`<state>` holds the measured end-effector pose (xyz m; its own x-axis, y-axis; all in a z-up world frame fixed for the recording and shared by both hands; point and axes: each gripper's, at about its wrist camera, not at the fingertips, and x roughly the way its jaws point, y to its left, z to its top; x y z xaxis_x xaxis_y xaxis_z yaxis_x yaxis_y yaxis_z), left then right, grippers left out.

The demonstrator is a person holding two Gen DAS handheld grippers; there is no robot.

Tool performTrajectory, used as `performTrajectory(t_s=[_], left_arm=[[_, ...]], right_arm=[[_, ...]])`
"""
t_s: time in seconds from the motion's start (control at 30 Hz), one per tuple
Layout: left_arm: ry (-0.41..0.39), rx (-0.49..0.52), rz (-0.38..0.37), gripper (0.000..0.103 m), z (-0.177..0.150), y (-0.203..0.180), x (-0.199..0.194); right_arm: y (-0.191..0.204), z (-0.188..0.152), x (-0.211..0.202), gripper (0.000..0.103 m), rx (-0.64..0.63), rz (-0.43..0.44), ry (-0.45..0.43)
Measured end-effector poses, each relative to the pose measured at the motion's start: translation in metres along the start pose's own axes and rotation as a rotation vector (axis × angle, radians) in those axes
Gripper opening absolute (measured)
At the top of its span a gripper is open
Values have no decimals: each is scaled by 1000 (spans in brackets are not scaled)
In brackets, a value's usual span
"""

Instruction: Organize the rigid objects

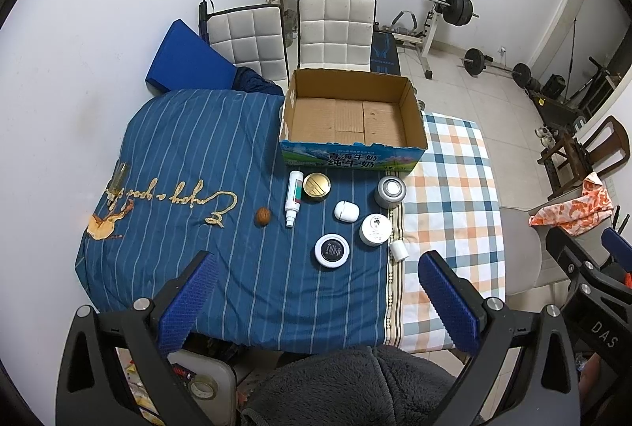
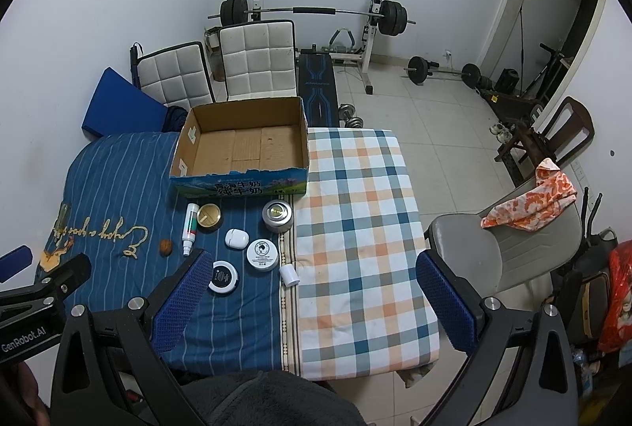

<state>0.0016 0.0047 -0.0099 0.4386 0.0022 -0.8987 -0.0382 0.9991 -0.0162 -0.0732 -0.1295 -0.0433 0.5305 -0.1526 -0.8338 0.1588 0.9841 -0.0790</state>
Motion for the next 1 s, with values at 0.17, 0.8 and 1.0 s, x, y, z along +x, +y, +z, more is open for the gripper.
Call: performTrajectory(t_s=[0.17,0.8,1.0], left_arm=[[0,0,-2,103,0,1,0],[-2,-3,-7,103,3,1,-4],[44,-15,11,103,23,1,36]], right_arm=[[1,1,-1,103,-3,2,2],[2,-1,-1,103,2,2,1],[-4,4,38,103,22,20,74]])
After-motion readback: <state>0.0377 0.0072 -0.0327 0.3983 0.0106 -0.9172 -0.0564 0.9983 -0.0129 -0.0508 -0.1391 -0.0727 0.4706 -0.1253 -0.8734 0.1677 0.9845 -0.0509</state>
